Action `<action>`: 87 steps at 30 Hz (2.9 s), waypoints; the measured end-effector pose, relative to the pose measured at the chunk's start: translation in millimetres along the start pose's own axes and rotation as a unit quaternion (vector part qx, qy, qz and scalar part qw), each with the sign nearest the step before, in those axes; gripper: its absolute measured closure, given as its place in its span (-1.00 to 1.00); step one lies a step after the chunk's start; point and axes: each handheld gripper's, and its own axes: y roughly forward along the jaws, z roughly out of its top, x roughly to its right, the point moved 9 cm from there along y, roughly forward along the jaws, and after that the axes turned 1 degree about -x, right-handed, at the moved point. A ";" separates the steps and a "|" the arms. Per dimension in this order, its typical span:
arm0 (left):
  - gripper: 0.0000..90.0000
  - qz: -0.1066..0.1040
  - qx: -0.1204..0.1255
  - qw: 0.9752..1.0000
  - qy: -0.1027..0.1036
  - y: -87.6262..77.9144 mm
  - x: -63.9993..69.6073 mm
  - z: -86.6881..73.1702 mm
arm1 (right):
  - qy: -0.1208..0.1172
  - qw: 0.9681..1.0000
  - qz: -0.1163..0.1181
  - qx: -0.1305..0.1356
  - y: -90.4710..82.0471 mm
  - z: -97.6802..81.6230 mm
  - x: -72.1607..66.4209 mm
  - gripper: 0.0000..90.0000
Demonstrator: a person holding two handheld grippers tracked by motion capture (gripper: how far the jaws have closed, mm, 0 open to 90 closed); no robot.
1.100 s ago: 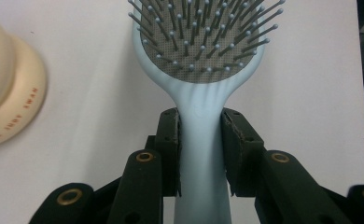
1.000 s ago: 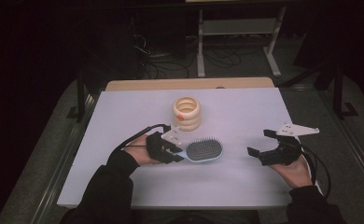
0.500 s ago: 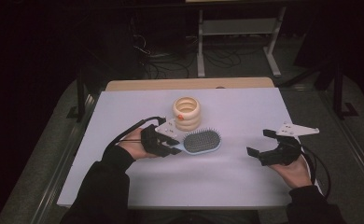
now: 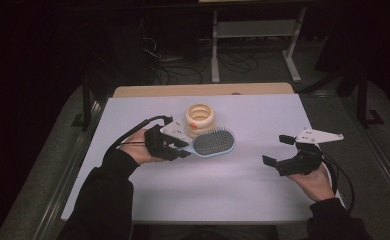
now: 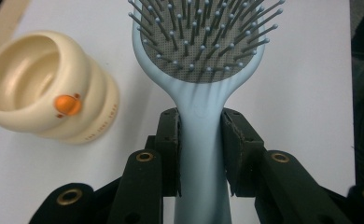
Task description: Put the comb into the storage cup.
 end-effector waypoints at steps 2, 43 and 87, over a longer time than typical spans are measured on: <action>0.55 0.003 0.008 1.000 -0.001 -3.6 -1.3 3.1 | -0.004 1.000 0.006 0.000 0.0 2.9 -2.5 -1.00; 0.55 0.091 0.079 0.992 -0.023 -40.7 -39.3 20.2 | -0.012 0.995 0.100 -0.006 28.0 100.4 -38.7 -1.00; 0.55 0.138 0.146 0.979 -0.018 -35.6 -53.1 41.7 | 0.073 0.985 0.154 -0.002 75.6 174.5 -48.5 -0.48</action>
